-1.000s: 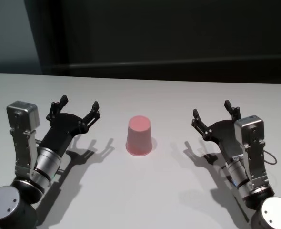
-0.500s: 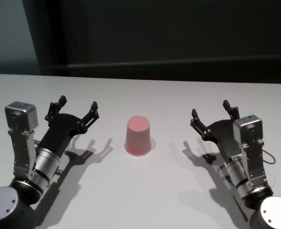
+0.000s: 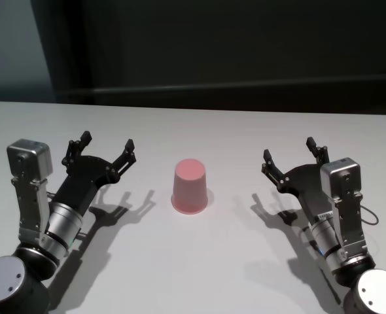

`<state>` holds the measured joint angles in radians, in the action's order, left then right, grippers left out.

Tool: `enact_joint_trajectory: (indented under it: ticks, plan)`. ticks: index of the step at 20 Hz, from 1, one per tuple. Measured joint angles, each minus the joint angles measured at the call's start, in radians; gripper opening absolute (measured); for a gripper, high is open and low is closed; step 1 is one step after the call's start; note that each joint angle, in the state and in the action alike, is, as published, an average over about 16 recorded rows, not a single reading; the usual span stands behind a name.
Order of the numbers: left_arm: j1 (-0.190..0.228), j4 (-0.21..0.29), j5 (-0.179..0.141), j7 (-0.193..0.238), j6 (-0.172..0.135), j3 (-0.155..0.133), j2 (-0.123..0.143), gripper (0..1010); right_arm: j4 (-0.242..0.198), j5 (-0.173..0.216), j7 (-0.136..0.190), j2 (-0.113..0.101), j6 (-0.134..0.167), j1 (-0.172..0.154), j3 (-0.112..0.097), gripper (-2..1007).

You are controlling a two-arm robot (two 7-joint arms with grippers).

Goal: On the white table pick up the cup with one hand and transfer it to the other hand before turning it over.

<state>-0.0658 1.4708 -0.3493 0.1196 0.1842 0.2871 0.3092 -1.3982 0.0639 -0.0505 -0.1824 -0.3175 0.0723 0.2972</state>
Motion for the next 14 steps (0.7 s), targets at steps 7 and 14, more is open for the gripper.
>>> enact_joint_trajectory:
  ticks: [7, 14]
  plan:
    - [0.0, 0.0, 0.0, 0.0, 0.0, 0.0, 0.0, 1001, 0.0, 0.0, 0.0, 0.0, 0.0, 0.0, 0.0, 1000]
    - [0.0, 0.0, 0.0, 0.0, 0.0, 0.0, 0.0, 1001, 0.0, 0.0, 0.0, 0.0, 0.0, 0.0, 0.0, 1000]
